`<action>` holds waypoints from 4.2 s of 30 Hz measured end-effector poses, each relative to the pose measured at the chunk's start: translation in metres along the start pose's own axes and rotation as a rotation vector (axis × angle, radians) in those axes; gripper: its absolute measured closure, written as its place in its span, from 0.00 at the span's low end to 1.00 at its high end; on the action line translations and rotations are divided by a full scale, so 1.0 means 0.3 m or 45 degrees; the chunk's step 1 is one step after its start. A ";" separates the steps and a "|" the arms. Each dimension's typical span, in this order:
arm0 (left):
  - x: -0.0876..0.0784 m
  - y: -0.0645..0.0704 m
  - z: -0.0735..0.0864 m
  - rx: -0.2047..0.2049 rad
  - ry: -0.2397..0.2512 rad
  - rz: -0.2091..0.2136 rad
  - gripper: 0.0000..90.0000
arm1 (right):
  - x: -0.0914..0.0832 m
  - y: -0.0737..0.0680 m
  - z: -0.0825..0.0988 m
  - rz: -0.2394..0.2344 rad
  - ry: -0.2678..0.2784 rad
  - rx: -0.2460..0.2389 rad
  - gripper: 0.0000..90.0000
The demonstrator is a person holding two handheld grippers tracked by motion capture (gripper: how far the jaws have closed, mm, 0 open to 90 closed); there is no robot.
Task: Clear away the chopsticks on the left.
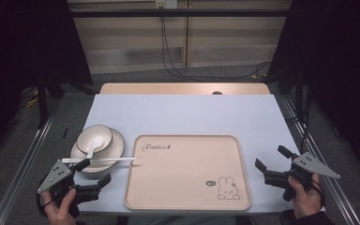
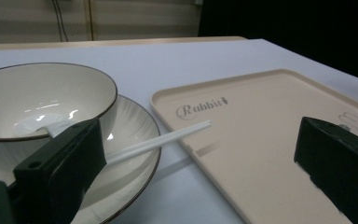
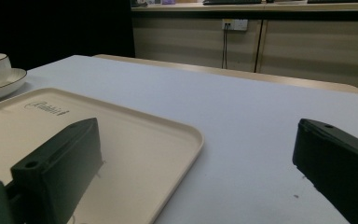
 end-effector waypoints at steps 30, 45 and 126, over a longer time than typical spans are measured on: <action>-0.057 0.000 -0.052 0.140 -0.099 0.133 0.06 | -0.003 -0.004 0.001 -0.011 0.004 -0.005 0.01; -0.108 -0.124 -0.032 0.199 -0.341 0.179 0.11 | -0.002 -0.009 0.001 -0.024 0.000 -0.011 0.01; 0.085 -0.287 0.049 0.686 -0.781 0.493 0.94 | 0.004 -0.014 0.012 -0.041 -0.032 -0.020 0.01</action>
Point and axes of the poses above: each handheld gripper's, and its own axes: x roughly forward along the jaws, z roughly out of its underside, y roughly to its right, the point moved 7 cm from there along x, roughly forward along the jaws
